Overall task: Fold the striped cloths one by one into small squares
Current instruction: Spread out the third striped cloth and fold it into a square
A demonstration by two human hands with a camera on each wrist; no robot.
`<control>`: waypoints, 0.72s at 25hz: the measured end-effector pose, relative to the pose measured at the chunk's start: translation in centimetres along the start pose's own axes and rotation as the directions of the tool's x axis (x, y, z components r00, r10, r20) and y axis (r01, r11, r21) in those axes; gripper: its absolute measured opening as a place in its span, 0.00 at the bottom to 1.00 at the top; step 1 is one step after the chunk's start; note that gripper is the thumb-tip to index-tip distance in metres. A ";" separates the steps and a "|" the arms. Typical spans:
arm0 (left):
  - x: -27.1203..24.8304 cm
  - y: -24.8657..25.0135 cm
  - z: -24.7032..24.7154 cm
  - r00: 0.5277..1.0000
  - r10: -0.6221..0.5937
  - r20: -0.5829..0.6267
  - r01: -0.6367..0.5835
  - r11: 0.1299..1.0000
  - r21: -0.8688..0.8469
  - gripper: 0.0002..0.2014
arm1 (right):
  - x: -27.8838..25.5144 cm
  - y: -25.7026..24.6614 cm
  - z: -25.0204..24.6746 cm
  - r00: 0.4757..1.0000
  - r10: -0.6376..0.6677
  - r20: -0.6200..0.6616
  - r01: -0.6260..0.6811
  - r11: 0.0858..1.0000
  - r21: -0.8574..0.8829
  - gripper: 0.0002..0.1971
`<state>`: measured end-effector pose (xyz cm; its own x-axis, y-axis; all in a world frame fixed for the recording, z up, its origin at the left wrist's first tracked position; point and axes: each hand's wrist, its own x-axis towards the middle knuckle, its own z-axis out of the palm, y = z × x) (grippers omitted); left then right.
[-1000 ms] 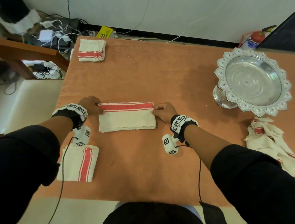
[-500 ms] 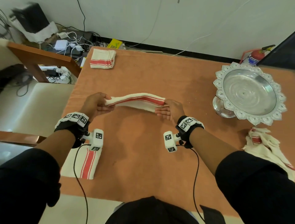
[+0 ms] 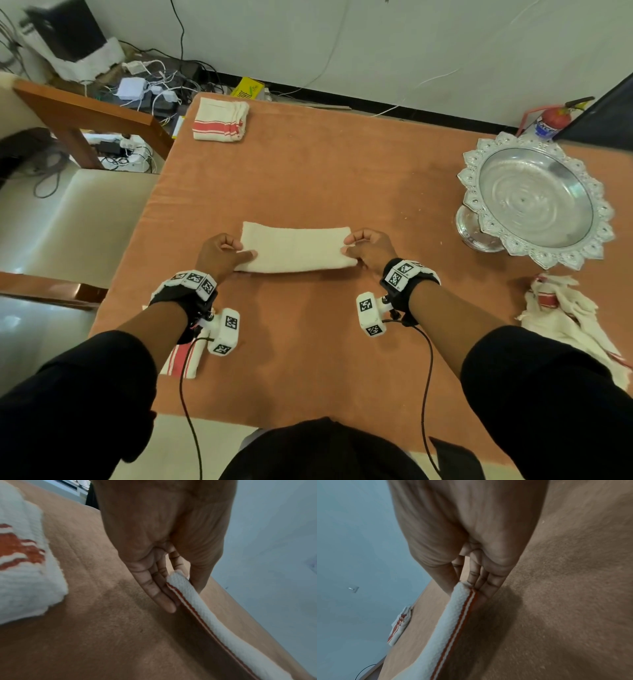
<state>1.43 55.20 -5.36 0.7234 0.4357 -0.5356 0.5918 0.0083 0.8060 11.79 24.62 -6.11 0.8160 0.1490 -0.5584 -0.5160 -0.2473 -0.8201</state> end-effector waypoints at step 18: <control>-1.4 -3.2 1.7 0.944 0.297 0.142 -0.298 0.590 0.750 0.26 | 0.2 3.6 -0.7 0.998 -0.053 0.023 0.058 0.930 -0.364 0.32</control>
<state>-0.85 53.03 -7.59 0.9092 0.2861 -0.3024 0.4002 -0.8005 0.4461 10.26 23.09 -9.11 0.8363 0.1837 -0.5165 -0.3377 -0.5695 -0.7494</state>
